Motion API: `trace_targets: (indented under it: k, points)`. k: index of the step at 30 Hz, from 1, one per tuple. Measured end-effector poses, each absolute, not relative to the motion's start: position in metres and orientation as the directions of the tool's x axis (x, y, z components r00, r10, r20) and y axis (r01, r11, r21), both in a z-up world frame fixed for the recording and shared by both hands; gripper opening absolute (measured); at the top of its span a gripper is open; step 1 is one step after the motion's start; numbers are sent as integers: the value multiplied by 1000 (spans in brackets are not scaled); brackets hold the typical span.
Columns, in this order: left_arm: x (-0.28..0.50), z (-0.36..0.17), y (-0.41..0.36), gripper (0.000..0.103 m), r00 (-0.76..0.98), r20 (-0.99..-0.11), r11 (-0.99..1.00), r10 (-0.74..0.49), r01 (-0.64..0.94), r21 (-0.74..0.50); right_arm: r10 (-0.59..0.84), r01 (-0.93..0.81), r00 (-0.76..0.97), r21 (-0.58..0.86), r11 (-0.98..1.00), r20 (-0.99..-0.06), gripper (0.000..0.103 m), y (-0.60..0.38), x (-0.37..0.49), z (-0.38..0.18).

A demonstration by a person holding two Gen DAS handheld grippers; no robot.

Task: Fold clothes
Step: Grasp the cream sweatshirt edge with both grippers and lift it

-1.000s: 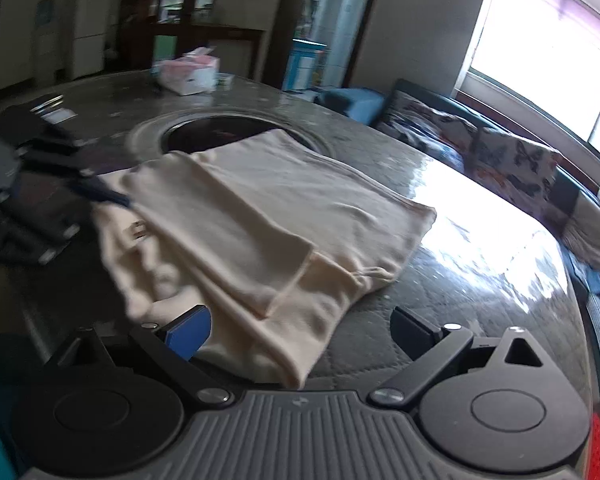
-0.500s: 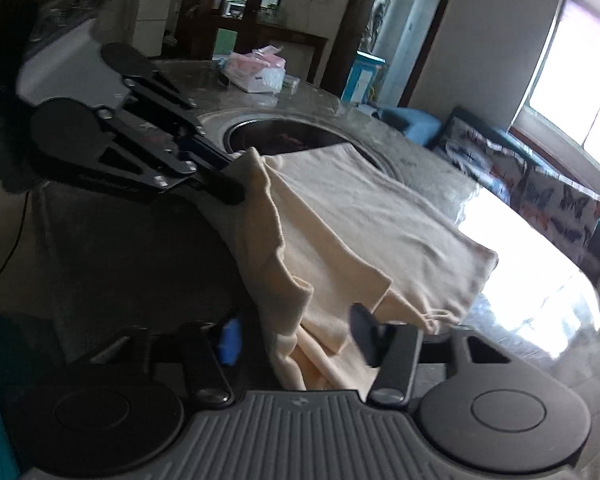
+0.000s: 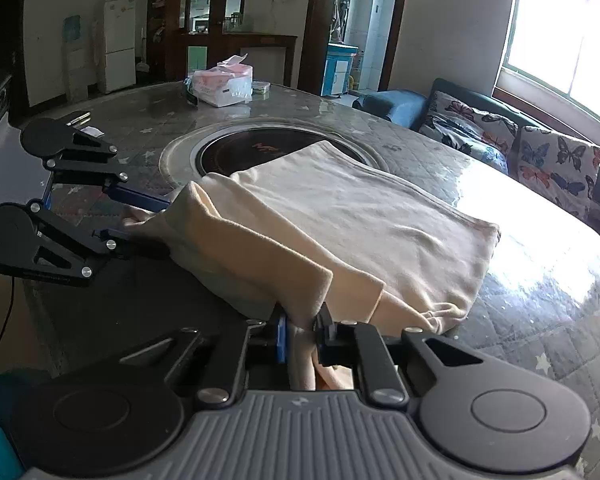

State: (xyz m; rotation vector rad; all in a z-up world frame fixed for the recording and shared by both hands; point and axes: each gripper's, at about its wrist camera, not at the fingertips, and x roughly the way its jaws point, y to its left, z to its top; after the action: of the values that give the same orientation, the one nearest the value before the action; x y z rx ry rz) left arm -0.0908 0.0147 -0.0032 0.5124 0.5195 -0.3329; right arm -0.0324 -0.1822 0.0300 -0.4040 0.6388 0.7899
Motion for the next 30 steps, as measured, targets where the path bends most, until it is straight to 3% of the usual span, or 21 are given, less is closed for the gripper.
trace_targets:
  k: [2,4,6,30]
  points:
    - [-92,-5,16,31,823,-542,814,-168,426,394,525,-753,538,-96,651,-660,11,-184,-33,30]
    - [-93,-5,16,15,824,-540,809,-170,430,401,527,-748,548,-99,656,-649,10,-184,-36,31]
    - [-94,-2,18,12,826,-534,815,-178,428,390,532,-746,554,-100,658,-640,10,-185,-39,33]
    - [-204,68,21,10,806,-498,843,-319,481,239,641,-843,476,-105,527,-602,8,-228,-162,104]
